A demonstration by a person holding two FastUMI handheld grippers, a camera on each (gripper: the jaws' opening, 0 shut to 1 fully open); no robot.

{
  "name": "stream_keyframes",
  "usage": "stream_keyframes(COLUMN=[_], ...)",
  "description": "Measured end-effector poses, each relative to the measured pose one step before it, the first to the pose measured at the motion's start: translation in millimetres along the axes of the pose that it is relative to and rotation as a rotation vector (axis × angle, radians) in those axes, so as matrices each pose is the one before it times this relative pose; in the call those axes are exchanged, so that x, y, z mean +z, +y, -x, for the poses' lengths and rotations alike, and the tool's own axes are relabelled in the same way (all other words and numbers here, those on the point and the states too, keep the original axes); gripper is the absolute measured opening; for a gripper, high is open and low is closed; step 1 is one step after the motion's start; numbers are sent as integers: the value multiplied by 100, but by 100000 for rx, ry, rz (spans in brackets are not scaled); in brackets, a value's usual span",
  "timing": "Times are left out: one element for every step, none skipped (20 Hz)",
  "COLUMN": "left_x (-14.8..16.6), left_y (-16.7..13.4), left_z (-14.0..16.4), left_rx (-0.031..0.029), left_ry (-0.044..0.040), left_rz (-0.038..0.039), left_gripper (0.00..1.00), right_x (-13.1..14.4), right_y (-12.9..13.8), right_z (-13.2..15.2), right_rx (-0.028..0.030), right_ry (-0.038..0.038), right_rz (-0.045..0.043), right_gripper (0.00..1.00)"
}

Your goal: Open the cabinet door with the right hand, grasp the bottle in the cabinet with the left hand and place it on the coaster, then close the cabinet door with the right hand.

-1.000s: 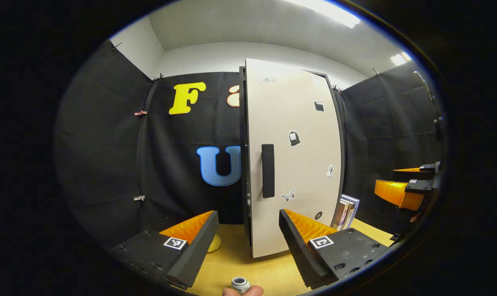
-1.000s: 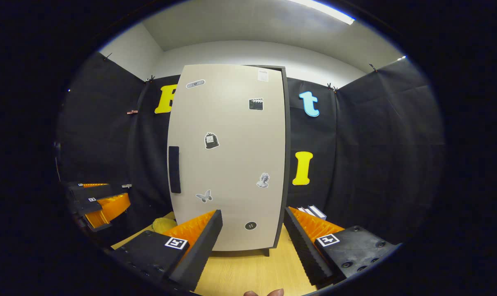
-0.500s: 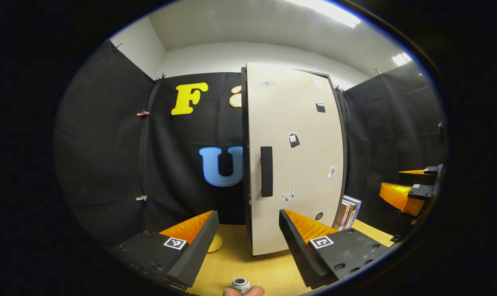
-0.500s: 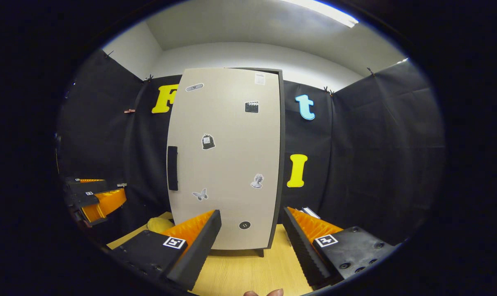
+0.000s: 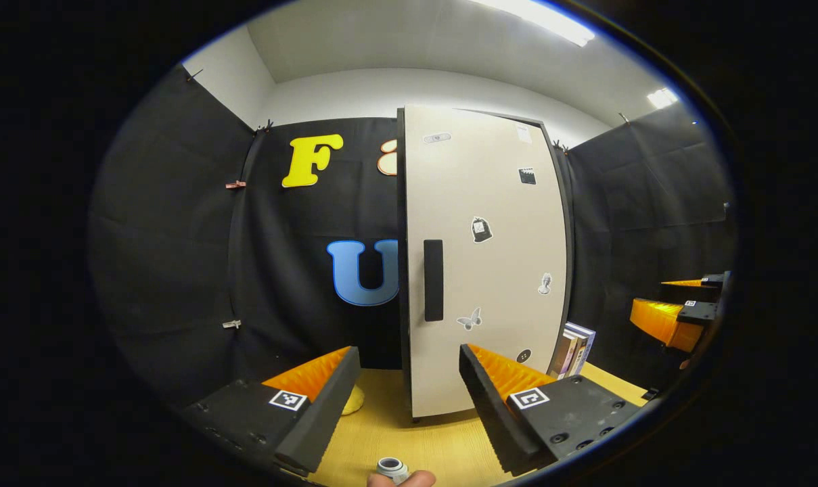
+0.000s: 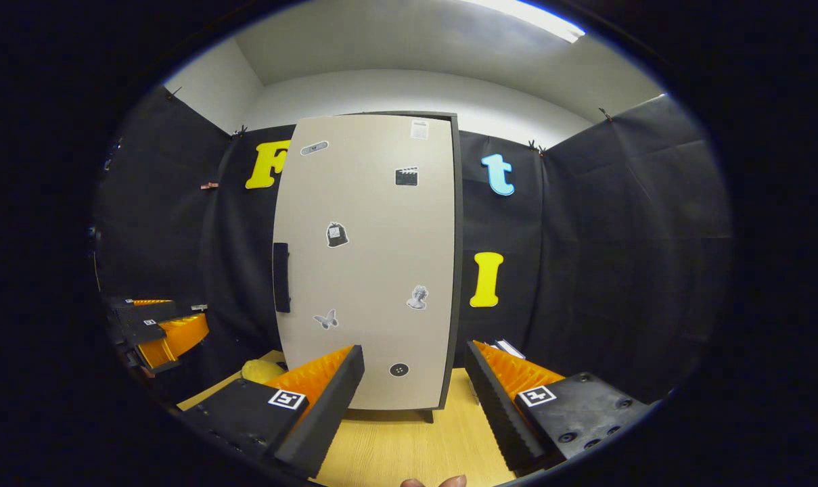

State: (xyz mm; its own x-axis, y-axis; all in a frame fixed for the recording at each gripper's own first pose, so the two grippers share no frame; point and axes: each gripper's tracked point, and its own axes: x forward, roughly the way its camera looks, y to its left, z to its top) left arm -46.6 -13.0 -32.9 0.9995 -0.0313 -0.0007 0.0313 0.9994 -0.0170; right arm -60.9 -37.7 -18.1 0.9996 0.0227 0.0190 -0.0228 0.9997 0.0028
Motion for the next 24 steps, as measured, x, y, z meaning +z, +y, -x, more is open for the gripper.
stream_keyframes(left_x=[94,-131,-2,9,122,100,66,-64,-14,-7,-48,-156,-62,8,66,-86,54,-2,26,-4,85,-109,41,-29], left_y=[-25,-193,-146,-138,-111,-87,-178,-113,-85,-95,-182,-217,-101,-115,-117,-151,-104,-204,-196,-135,-133,-92,-113,-136], left_z=[56,-109,-36,-65,-29,-78,-47,-30,12,-34,50,-30,26,-23,17,0,-21,32,-82,42,-56,8,37,44], left_rx=[259,-18,-80,-190,85,17,39,384,369,103,48,251,180,335,-37,41,142,130,-41,61,103,125,177,-81], left_ry=[-96,-9,33,-81,-171,-401,-313,25,-170,-133,56,193,309,-73,79,103,33,-6,-61,-209,-12,156,76,-63], left_rz=[-76,98,165,68,-114,-179,-430,-643,-450,-100,146,247,186,130,26,-153,-361,-364,-161,-76,-123,-194,-169,-72], left_gripper=[93,93,93,93,93,93,93,93,93,93,93,93,93,93,93,93,93,93,93,93,93,93,93,93], right_x=[10,96,20,52,48,49,-63,-28,-206,-50,16,64,-17,-27,-89,-113,-44,78,21,-30,-45,-67,-57,-27], right_y=[-117,-75,-74,-156,-227,-100,-107,-123,-56,-17,-151,-142,-90,-146,-194,-197,-89,-109,-271,-164,-42,-87,-138,-61], right_z=[-50,-55,-39,-74,-90,-72,-134,-179,-87,-66,36,33,20,24,-79,-2,14,13,-62,-14,-111,-7,-4,-55], right_rx=[42,165,327,9,-84,145,115,97,510,415,83,320,259,233,-44,30,232,-8,-72,-48,172,163,15,129], right_ry=[-124,-46,35,-146,-40,-167,-138,369,481,211,44,7,-13,-108,146,307,31,-121,-135,36,136,154,159,111], right_rz=[-245,-252,-30,101,-185,-405,-169,139,125,-144,-180,-301,-122,71,48,-381,-706,-493,-152,53,33,60,38,-88], right_gripper=[98,98,98,98,98,98,98,98,98,98,98,98,98,98,98,98,98,98,98,98,98,98,98,98])
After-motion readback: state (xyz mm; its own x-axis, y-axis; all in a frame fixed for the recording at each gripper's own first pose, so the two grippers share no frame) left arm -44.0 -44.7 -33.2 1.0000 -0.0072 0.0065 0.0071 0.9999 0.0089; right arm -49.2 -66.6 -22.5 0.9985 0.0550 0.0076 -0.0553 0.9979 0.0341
